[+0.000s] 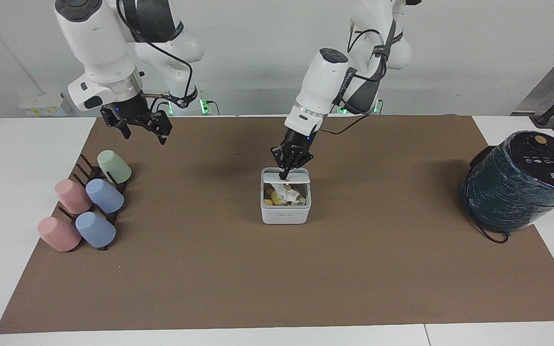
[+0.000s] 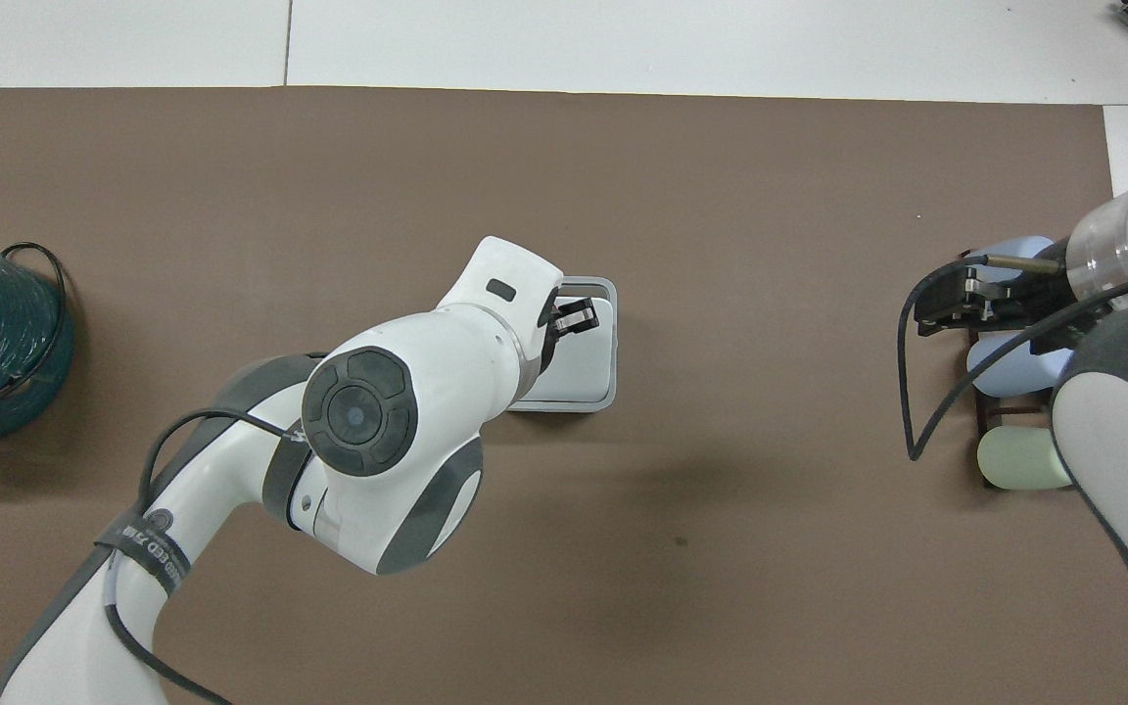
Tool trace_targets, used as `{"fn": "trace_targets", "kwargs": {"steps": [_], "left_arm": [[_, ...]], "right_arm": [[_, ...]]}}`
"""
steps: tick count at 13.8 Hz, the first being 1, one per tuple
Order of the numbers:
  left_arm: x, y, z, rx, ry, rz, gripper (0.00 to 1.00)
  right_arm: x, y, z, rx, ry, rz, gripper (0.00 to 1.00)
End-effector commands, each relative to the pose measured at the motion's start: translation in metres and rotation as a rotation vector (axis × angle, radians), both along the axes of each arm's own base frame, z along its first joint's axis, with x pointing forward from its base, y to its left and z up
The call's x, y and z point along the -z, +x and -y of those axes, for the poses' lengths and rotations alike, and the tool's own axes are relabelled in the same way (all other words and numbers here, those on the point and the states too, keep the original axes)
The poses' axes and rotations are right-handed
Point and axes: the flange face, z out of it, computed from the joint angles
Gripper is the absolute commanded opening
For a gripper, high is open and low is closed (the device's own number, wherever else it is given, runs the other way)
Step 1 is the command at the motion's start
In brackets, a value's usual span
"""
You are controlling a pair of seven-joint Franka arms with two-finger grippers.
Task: Close trash can lid
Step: 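Push the open lid down over the bin with the left gripper, then press the lid flat onto the bin with the left gripper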
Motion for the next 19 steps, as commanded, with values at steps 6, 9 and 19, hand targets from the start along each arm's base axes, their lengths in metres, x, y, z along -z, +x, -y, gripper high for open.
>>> {"fn": "trace_targets", "kwargs": {"steps": [6, 9, 19], "left_arm": [[0.039, 0.039, 0.006, -0.018, 0.009, -0.014, 0.0], [0.062, 0.042, 0.008, -0.005, 0.043, -0.028, 0.0], [0.024, 0.078, -0.015, -0.006, 0.128, -0.135, 0.0]], "right_arm": [[-0.001, -0.006, 0.004, -0.015, -0.002, 0.006, 1.0], [-0.001, -0.006, 0.004, -0.015, -0.002, 0.006, 1.0], [-0.001, -0.006, 0.004, -0.015, -0.002, 0.006, 1.0]]}}
